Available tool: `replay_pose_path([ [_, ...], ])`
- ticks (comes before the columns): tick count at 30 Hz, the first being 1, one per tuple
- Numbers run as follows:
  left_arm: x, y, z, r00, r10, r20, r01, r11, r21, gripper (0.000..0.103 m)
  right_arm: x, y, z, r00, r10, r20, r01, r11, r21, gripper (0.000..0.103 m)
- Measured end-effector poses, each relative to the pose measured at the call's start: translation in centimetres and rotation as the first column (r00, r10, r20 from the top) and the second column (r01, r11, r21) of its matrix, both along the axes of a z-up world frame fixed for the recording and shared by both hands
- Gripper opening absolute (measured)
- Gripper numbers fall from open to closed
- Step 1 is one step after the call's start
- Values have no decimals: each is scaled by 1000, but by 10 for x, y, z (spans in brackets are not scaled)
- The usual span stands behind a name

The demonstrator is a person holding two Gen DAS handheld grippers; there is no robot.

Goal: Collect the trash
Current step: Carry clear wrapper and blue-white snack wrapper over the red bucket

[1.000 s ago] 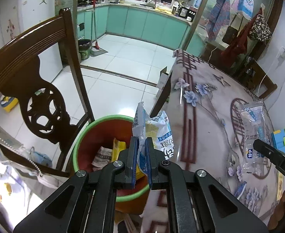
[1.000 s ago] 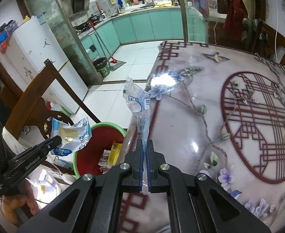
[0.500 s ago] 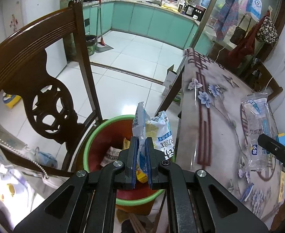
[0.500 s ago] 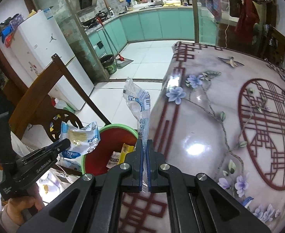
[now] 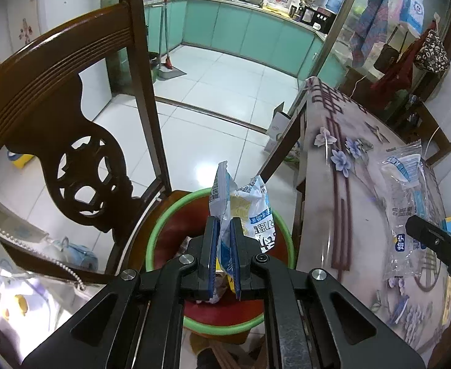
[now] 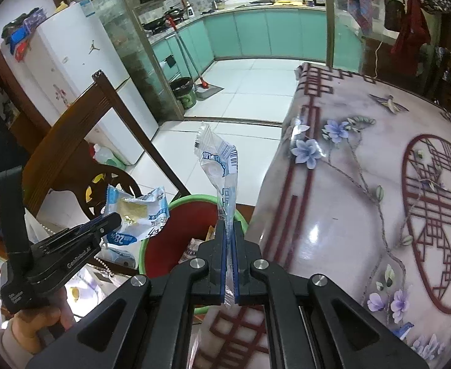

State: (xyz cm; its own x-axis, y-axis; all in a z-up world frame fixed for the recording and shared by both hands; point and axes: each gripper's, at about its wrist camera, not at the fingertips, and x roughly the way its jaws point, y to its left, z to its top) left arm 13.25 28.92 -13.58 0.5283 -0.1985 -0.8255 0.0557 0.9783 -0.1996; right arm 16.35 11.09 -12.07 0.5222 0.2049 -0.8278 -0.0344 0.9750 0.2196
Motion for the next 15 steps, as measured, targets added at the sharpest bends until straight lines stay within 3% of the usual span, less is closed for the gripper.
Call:
replay_pose_path([
  [15,16,14,-24,998,4,-57,-2,1000,25,8,15,29,-18,999,25,-41,-24,999,32,2],
])
